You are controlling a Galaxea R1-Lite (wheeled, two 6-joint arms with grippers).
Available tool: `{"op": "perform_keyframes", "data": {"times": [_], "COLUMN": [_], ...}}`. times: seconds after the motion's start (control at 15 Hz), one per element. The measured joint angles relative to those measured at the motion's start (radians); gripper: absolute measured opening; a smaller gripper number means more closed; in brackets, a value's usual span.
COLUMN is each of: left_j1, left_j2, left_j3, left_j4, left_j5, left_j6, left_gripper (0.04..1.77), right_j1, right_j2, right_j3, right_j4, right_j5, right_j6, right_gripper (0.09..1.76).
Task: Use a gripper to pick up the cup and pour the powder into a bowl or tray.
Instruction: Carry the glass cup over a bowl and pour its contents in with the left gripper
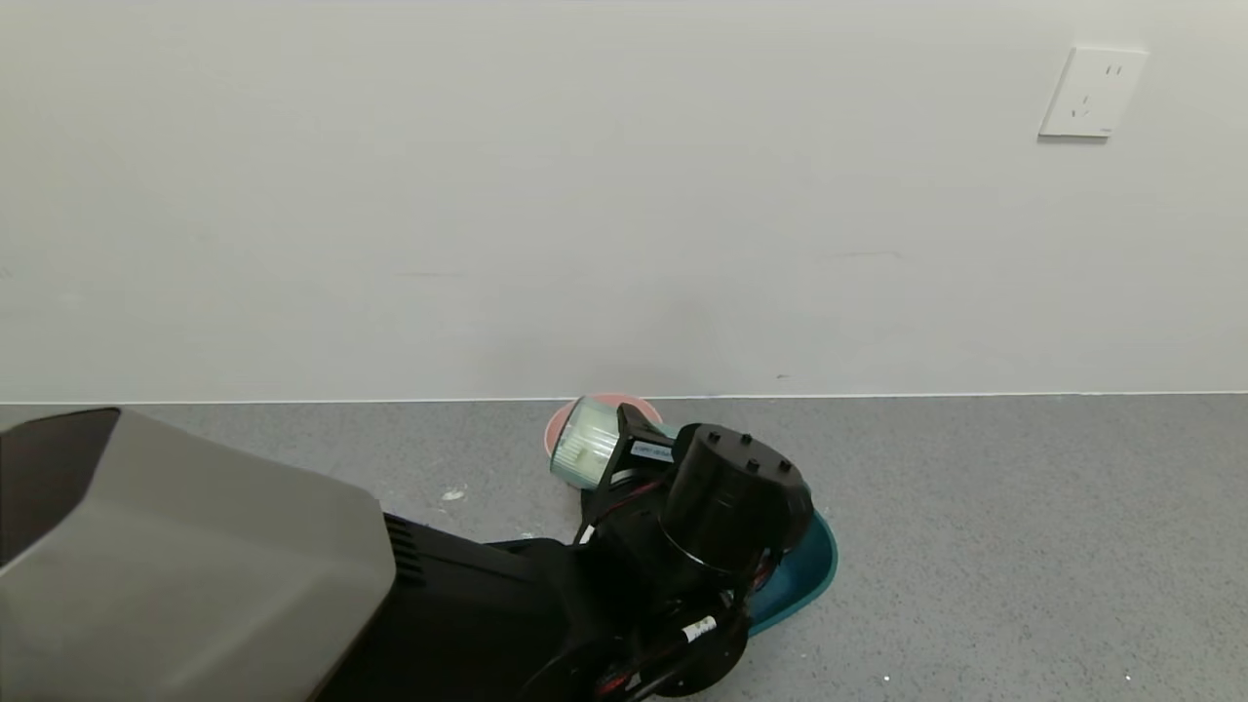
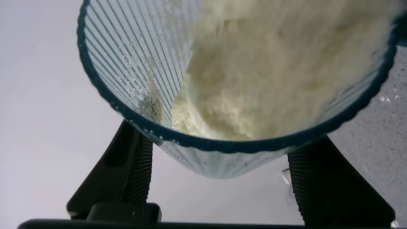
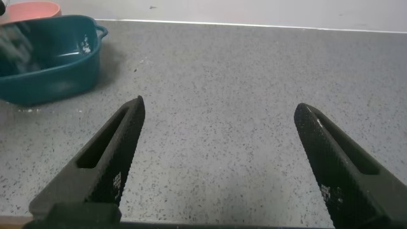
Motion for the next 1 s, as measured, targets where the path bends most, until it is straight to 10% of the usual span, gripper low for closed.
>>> {"op": "perform_keyframes", "data": {"times": [1.0], "left_j1": [-0.001], "left_j2": [-0.001], "left_j3": [0.014], "left_j4": [-0.07], "left_j5": [-0.014], "left_j6": [-0.015], "left_gripper": [1.24], "right_j1": [0.0], "right_j2": [0.0], "right_j3": [0.0], "right_j4": [0.0], "right_j5": [0.0], "right_j6": [0.0], "right_gripper": [1.71]}}
